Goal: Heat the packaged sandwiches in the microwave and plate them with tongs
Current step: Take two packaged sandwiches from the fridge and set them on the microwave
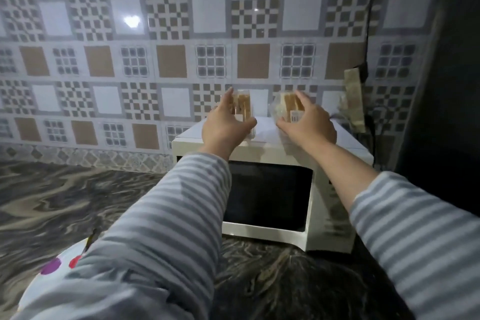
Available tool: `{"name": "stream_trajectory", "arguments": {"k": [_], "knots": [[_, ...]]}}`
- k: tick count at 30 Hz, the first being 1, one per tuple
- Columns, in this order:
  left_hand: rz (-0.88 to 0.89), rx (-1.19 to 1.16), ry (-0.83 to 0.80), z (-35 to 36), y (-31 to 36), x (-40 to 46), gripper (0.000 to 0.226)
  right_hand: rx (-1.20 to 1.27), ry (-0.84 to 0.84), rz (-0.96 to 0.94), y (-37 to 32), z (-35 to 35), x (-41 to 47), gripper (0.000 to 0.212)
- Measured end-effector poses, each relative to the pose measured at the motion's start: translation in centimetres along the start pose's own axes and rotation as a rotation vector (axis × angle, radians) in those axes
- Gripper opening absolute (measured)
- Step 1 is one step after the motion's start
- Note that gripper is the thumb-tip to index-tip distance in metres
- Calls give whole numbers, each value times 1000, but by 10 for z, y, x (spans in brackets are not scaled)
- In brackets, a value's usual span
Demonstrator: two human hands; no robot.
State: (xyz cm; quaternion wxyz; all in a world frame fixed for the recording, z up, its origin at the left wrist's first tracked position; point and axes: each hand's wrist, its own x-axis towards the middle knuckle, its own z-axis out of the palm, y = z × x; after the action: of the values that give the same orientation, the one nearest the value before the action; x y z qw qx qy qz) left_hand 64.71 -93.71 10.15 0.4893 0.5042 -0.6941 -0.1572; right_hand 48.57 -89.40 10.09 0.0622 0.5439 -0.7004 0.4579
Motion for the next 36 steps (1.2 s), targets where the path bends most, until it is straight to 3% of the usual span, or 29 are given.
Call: {"name": "stream_trajectory", "arguments": {"k": [12, 23, 36], "knots": [[-65, 34, -137, 62, -37, 78, 88, -78, -78, 149, 21, 67, 58, 72], [-1, 99, -260, 56, -36, 85, 89, -159, -194, 133, 19, 56, 61, 78], [122, 247, -179, -2, -15, -53, 60, -318, -219, 152, 11, -6, -73, 62]]}}
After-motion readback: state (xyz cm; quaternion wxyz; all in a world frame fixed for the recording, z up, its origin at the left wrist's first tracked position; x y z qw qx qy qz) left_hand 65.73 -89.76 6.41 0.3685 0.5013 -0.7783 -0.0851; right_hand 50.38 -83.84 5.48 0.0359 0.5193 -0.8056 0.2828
